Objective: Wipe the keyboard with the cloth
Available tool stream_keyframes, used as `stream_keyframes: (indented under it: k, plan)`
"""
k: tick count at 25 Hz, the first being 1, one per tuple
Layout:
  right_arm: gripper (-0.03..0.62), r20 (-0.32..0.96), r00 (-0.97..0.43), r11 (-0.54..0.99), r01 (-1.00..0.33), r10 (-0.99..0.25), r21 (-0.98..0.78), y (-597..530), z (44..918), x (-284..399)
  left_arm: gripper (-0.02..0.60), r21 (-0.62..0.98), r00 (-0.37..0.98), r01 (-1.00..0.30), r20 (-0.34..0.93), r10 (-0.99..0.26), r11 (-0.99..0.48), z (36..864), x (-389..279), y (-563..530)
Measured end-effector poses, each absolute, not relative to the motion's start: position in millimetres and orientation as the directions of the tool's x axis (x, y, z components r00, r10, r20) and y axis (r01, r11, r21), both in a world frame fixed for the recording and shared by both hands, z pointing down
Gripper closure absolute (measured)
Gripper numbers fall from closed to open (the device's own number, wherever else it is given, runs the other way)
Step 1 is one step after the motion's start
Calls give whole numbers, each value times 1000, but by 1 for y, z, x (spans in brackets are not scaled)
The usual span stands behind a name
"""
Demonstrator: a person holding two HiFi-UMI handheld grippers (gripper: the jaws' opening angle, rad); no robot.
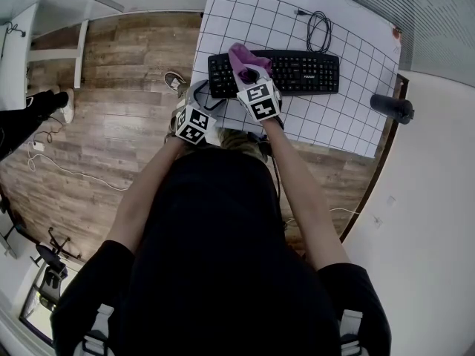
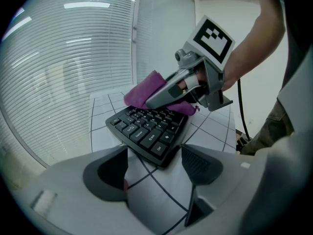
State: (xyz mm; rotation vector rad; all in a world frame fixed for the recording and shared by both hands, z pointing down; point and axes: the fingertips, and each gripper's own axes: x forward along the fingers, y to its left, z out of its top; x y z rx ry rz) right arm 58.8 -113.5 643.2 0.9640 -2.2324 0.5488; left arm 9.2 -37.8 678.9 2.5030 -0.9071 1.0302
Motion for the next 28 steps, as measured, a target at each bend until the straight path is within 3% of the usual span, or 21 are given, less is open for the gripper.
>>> stream_keyframes:
  k: [28]
  plan:
    - [531, 647, -720, 805, -527, -252, -273, -91, 633, -57, 258, 21, 549, -648, 705, -448, -761, 678, 11, -39]
